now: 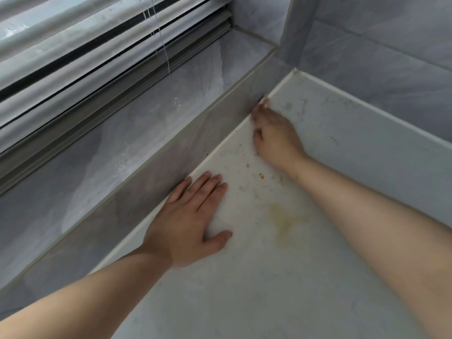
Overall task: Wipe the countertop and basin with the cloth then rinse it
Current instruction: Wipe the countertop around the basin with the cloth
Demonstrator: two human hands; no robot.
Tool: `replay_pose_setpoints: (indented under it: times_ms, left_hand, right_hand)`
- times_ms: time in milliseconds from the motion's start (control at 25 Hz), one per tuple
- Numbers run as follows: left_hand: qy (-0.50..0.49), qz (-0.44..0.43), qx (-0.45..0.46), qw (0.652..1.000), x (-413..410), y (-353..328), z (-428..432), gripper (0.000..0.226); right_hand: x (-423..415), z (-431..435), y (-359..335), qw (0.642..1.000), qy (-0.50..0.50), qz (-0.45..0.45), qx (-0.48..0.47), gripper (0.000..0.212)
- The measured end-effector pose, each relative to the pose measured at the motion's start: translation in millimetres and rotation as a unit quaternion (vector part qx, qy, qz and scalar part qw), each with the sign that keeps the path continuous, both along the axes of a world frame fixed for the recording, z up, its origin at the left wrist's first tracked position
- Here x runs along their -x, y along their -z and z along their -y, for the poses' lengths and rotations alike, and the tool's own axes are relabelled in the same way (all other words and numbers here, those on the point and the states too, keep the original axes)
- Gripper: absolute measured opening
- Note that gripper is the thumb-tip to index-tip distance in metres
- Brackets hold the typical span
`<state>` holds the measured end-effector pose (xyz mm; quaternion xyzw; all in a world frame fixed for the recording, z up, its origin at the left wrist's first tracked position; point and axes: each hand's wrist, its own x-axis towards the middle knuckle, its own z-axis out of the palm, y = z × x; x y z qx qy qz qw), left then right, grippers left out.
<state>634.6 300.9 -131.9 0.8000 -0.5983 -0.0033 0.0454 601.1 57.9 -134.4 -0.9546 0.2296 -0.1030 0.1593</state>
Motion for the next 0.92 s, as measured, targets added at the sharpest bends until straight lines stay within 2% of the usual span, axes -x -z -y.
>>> replay_pose_setpoints:
  times_ms: [80, 120, 160, 240, 320, 360, 480, 560, 600, 680, 760, 800, 920]
  left_hand:
    - [-0.001, 0.0, 0.01, 1.0, 0, 0, 0, 0.078]
    - [-0.002, -0.004, 0.014, 1.0, 0, 0, 0, 0.077]
    - [-0.004, -0.012, 0.021, 1.0, 0, 0, -1, 0.077]
    - [-0.027, -0.03, 0.051, 0.998, 1, 2, -3, 0.074]
    - [-0.077, -0.038, 0.087, 0.992, 4, 3, -6, 0.069]
    - [-0.101, -0.036, 0.101, 0.989, 5, 2, -7, 0.066]
    - [-0.127, -0.022, 0.133, 0.983, 8, 1, -6, 0.059]
    - [-0.125, -0.015, 0.145, 0.981, 9, 1, -5, 0.056]
    - [-0.128, -0.014, 0.149, 0.98, 9, 1, -5, 0.053]
    - [-0.142, -0.019, 0.159, 0.977, 9, 1, -6, 0.041]
    - [-0.155, -0.019, 0.173, 0.972, 10, 1, -7, 0.027]
    - [-0.157, -0.015, 0.178, 0.971, 10, 1, -6, 0.022]
    - [-0.155, -0.012, 0.187, 0.97, 10, 2, -7, 0.016]
  right_hand:
    - [30, -31, -3, 0.989, -0.137, 0.047, -0.017, 0.051]
    - [42, -37, -9, 0.984, -0.162, 0.071, -0.034, 0.044]
    - [50, -40, -18, 0.984, -0.137, 0.09, -0.072, 0.038]
    - [49, -28, -32, 0.977, 0.014, 0.144, -0.156, 0.032]
    - [31, -14, -32, 0.962, 0.113, 0.174, -0.176, 0.033]
    - [20, -15, -29, 0.968, 0.104, 0.163, -0.16, 0.033]
    - [10, -42, -10, 0.995, -0.059, 0.074, -0.035, 0.046]
    - [30, -57, -12, 0.988, -0.127, 0.057, -0.069, 0.048]
    - [41, -63, -18, 0.985, -0.125, 0.067, -0.099, 0.044]
    - [48, -67, -29, 0.978, -0.048, 0.142, -0.148, 0.033]
    - [33, -74, -36, 0.968, -0.016, 0.225, -0.112, 0.029]
    - [21, -78, -37, 0.967, -0.042, 0.232, -0.093, 0.029]
    - [8, -90, -19, 0.974, -0.195, 0.116, 0.003, 0.036]
